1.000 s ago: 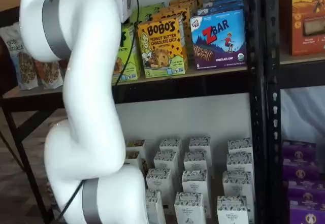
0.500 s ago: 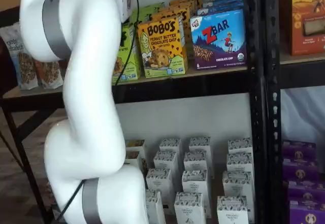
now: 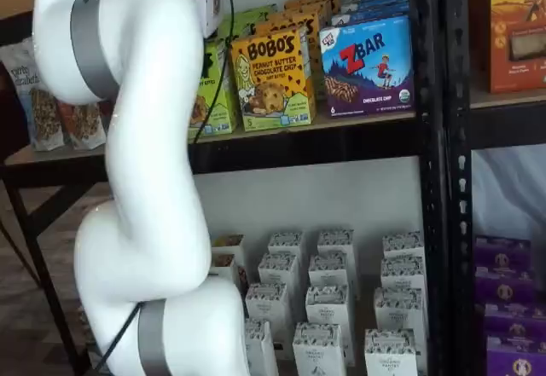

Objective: Pick the green box on the top shelf, the fourth from the left

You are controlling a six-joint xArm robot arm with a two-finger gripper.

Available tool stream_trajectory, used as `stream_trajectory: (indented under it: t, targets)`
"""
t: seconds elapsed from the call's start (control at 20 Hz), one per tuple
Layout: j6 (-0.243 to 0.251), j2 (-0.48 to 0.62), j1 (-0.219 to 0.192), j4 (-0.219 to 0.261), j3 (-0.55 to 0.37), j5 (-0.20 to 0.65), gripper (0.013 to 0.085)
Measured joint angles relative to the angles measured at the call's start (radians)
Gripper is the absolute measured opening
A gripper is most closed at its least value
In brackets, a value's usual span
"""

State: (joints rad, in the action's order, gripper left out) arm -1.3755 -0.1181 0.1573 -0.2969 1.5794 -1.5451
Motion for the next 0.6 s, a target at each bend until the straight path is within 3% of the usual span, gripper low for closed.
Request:
stream_trajectory:
  t: [0.2,0.6]
  targets:
    - [0.000,-0.001,0.000,-0.001,-0.001,0.001,0.0290]
    - [0.002,0.007,0.001,0.005,0.013,-0.024,0.0290]
